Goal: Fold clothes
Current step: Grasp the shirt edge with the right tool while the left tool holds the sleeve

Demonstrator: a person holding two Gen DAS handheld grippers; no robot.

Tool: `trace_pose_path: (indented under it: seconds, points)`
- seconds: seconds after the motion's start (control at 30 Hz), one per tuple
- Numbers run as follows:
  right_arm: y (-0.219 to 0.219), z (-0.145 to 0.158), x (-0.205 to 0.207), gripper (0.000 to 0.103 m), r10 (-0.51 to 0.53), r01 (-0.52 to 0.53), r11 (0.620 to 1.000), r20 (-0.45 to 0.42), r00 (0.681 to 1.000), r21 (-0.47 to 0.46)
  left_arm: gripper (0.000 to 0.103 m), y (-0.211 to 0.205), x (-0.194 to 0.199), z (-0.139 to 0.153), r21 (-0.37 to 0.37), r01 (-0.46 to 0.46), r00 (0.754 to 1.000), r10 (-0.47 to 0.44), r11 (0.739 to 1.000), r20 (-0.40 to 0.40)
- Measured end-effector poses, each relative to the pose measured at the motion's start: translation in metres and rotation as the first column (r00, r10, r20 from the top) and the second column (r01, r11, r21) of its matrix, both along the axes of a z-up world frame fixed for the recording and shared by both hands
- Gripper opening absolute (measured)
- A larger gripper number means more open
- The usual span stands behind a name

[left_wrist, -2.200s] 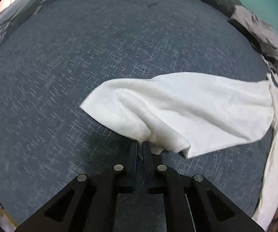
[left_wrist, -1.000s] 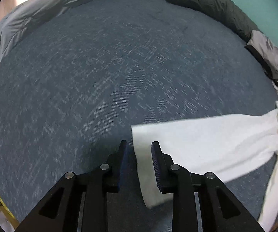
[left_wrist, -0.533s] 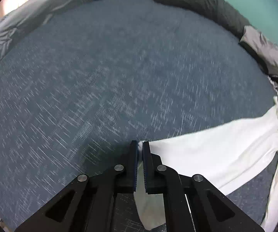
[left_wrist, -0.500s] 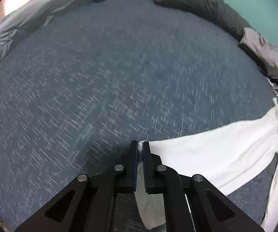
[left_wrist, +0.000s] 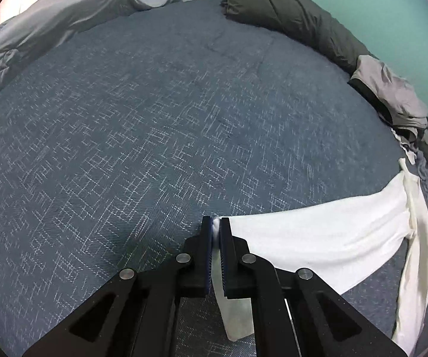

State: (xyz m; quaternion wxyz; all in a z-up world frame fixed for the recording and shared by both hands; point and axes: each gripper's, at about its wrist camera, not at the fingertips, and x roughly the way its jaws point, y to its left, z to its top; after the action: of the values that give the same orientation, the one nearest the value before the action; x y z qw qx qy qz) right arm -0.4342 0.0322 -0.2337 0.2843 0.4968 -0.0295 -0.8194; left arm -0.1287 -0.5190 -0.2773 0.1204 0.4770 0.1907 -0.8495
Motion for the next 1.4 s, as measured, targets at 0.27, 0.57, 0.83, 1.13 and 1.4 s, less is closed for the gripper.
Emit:
trace_pose_path:
  seconds: [0.27, 0.57, 0.83, 1.13, 1.4]
  points:
    - [-0.043, -0.033, -0.058, 0.046, -0.067, 0.063, 0.994, 0.041, 0.997, 0.091, 0.005, -0.011, -0.001, 0.007, 0.006, 0.04, 0.999, -0.04, 0.999, -0.008]
    - [-0.05, -0.051, -0.073, 0.001, -0.077, 0.073, 0.991, 0.037, 0.996, 0.108, 0.005, -0.026, -0.049, 0.008, -0.009, 0.057, 0.998, -0.057, 0.998, 0.003]
    - [-0.011, -0.008, -0.068, 0.001, -0.138, 0.142, 0.989, -0.102, 0.985, 0.028, 0.005, -0.033, -0.046, 0.028, -0.04, 0.021, 0.999, -0.022, 0.999, -0.03]
    - [-0.022, -0.006, -0.071, 0.001, -0.085, 0.089, 0.995, -0.083, 0.993, 0.051, 0.005, -0.037, -0.006, 0.057, -0.066, -0.098, 0.994, 0.094, 0.993, -0.06]
    - [-0.046, -0.046, -0.064, 0.001, -0.046, 0.046, 0.992, -0.006, 0.999, 0.119, 0.005, -0.057, -0.019, 0.017, -0.068, -0.156, 0.988, 0.156, 0.985, 0.004]
